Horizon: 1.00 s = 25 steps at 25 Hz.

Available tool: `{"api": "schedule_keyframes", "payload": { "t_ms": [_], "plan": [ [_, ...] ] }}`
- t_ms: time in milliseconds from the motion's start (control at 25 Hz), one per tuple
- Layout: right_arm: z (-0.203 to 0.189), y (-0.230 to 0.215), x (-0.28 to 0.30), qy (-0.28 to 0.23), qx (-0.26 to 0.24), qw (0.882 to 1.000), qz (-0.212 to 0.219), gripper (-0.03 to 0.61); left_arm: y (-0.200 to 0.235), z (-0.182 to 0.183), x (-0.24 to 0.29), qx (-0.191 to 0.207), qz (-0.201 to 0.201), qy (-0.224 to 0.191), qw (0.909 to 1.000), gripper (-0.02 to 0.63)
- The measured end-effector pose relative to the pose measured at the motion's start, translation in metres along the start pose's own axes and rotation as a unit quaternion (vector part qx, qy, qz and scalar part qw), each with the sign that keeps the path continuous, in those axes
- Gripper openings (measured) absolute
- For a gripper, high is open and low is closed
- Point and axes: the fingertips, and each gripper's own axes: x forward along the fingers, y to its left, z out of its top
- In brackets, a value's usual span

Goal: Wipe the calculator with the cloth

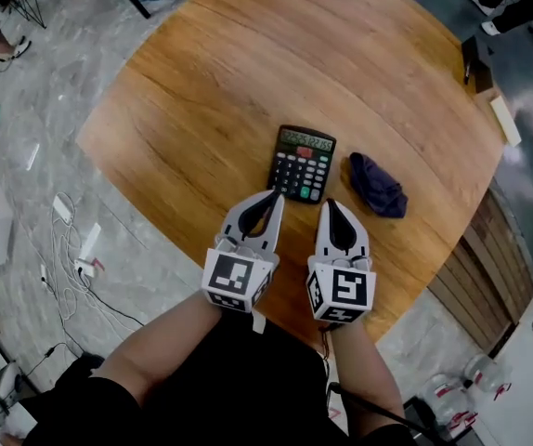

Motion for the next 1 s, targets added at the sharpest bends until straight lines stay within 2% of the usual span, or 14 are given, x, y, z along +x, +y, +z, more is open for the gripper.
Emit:
{"api": "schedule_keyframes", "payload": {
  "t_ms": [240, 400, 800, 1000],
  "plan": [
    [-0.028, -0.017, 0.041, 0.026, -0.005, 0.999, -0.02, 0.015, 0.021, -0.025, 0.035, -0.009, -0.011, 0.013, 0.9998, 0.008],
    [-0.043, -0.024, 0.059, 0.04, 0.001, 0.999, -0.017, 0.015, 0.027, -0.039, 0.051, -0.016, -0.021, 0.028, 0.9993, 0.008],
    [-0.056, -0.03, 0.074, 0.071, -0.006, 0.997, -0.023, 0.015, 0.028, -0.045, 0.057, -0.05, -0.039, 0.057, 0.9964, 0.009],
    [-0.06, -0.031, 0.074, 0.086, -0.009, 0.996, -0.03, 0.015, 0.029, -0.048, 0.052, -0.069, -0.057, 0.063, 0.994, 0.134]
  ]
}}
